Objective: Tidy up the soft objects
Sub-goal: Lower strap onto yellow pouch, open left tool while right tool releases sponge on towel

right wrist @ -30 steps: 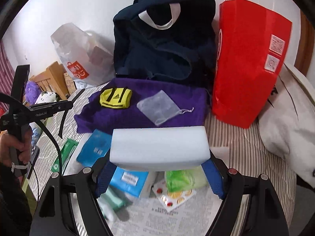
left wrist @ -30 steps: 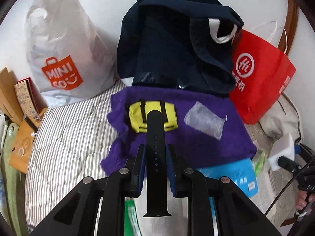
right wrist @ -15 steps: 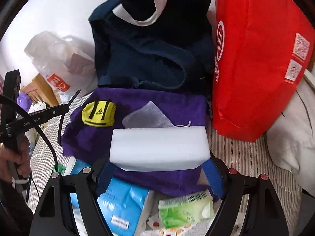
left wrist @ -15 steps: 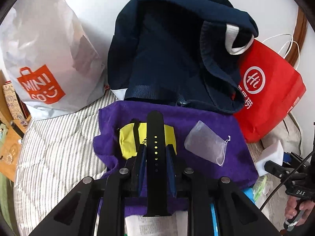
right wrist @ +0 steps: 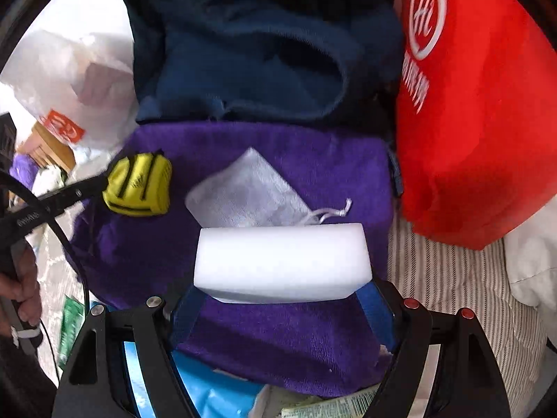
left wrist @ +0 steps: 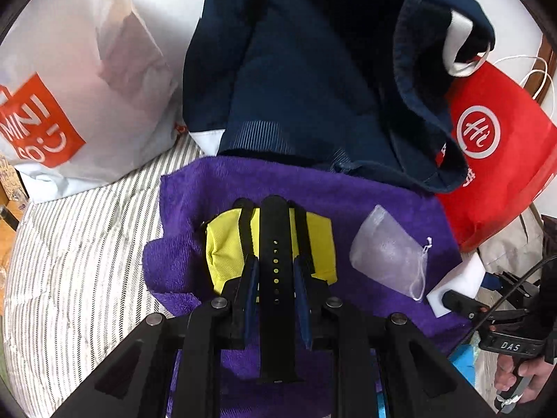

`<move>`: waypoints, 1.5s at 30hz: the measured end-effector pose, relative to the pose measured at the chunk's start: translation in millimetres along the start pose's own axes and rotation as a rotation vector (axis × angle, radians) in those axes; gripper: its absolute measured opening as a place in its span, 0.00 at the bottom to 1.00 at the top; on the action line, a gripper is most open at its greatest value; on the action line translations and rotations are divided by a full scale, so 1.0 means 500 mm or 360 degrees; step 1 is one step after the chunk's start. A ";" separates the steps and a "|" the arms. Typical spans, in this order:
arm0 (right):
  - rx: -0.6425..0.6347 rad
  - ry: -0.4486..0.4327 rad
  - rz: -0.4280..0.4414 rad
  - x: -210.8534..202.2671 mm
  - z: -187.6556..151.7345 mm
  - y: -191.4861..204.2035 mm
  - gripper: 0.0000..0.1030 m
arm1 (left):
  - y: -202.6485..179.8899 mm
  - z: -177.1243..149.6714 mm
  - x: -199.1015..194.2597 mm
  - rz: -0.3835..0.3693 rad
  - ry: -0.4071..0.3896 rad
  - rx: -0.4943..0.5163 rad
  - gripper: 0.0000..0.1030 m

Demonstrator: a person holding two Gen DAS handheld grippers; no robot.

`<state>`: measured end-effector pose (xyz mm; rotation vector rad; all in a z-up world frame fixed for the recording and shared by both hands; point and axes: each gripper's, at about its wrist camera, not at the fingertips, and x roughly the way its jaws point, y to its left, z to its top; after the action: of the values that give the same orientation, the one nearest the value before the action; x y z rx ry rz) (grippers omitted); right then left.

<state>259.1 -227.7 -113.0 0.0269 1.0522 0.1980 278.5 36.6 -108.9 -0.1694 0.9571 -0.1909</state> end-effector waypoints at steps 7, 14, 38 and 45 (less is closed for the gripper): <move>0.0008 0.0090 0.0010 0.041 -0.007 -0.011 0.78 | -0.006 -0.011 0.039 0.0023 0.0063 0.0035 0.19; -0.0037 0.0118 0.0019 0.056 -0.008 -0.008 0.78 | -0.009 -0.019 0.051 0.0034 0.0094 0.0046 0.20; -0.0105 0.0066 0.0082 -0.012 -0.027 0.010 0.84 | -0.032 -0.039 -0.037 0.0095 0.0075 0.0090 0.59; -0.0080 -0.0032 0.0080 -0.075 -0.030 -0.003 0.84 | -0.021 -0.063 -0.090 0.0120 0.0038 0.0061 0.59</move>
<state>228.2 -236.6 -88.4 0.0101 1.0266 0.2690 226.3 35.3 -88.5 -0.0957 0.9812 -0.1419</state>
